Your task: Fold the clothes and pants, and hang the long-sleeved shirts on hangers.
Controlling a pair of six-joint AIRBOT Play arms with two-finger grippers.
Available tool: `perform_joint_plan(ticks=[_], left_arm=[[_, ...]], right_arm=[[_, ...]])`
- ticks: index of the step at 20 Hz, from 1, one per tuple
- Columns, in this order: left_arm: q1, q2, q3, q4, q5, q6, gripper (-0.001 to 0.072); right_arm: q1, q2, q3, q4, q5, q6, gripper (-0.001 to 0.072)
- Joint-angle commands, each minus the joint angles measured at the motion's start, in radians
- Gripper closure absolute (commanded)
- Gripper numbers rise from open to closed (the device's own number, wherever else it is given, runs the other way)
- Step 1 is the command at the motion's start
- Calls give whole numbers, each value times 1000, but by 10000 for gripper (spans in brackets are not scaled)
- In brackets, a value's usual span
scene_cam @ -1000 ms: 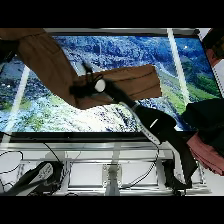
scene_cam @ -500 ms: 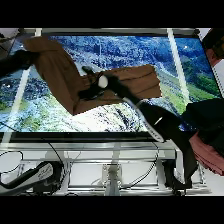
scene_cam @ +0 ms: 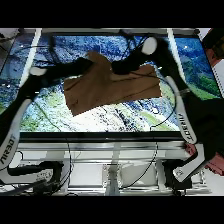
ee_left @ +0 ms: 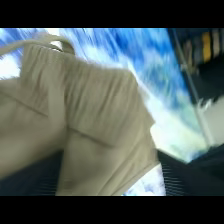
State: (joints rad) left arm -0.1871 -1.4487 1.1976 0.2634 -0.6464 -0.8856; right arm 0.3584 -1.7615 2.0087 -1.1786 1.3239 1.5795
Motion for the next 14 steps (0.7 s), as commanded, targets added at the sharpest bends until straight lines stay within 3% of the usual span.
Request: perform_joint_plan(ticks=[1,4,8,11,14], left_arm=[[-92,-28,1,47,50,112,19],[0,48,1,273,24,94,21],[269,145,0,601,-190,-169,24],[466,135,-58,596,-372,-185,24],[555,132,-195,521,-374,-163,12]], right_arm=[[-74,59,0,-50,60,-47,700],[-148,59,-1,-163,130,-51,701],[-267,59,-2,-187,169,-51,701],[-310,58,-7,-187,169,-52,700],[-308,58,-7,-187,157,-56,700]])
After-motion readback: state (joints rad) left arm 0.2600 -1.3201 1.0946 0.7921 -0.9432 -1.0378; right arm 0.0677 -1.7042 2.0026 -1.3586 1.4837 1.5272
